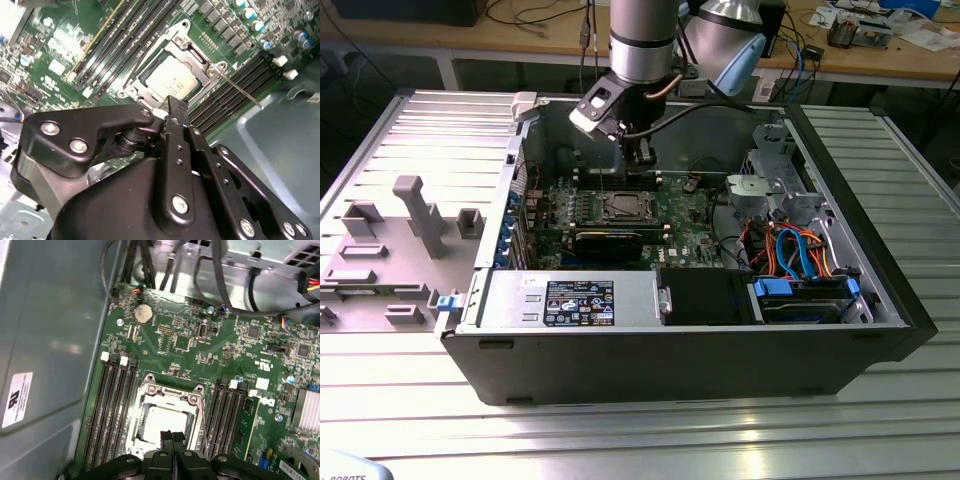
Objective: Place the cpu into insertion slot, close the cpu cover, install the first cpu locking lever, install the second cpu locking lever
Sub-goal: 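Install the first cpu locking lever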
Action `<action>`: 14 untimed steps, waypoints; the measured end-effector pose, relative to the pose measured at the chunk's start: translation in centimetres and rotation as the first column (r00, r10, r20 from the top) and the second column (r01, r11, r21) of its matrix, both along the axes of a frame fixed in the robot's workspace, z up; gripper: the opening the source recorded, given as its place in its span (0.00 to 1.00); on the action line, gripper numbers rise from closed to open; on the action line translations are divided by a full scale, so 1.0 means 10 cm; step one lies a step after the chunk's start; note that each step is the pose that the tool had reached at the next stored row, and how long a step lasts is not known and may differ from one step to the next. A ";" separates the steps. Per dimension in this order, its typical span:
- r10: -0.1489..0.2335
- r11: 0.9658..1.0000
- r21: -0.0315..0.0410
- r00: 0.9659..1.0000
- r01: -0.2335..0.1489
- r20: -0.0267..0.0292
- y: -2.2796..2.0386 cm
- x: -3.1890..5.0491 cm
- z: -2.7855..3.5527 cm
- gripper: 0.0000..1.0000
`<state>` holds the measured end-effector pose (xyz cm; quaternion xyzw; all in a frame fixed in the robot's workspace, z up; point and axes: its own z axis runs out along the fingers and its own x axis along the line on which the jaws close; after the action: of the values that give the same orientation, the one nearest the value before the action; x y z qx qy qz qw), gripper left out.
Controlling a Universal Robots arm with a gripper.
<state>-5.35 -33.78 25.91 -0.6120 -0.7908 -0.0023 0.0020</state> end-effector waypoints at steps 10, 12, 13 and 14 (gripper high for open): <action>0.084 0.996 0.000 0.996 -0.084 0.000 0.000 0.000 0.000 0.11; 0.088 0.996 0.000 0.996 -0.088 0.000 -0.001 0.000 0.001 0.11; 0.090 0.996 0.000 0.996 -0.090 0.000 -0.001 0.000 0.005 0.11; 0.093 0.996 0.000 0.996 -0.093 0.000 -0.002 0.000 0.010 0.11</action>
<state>-5.35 -33.80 26.01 -0.5747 -0.8184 -0.0023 0.0022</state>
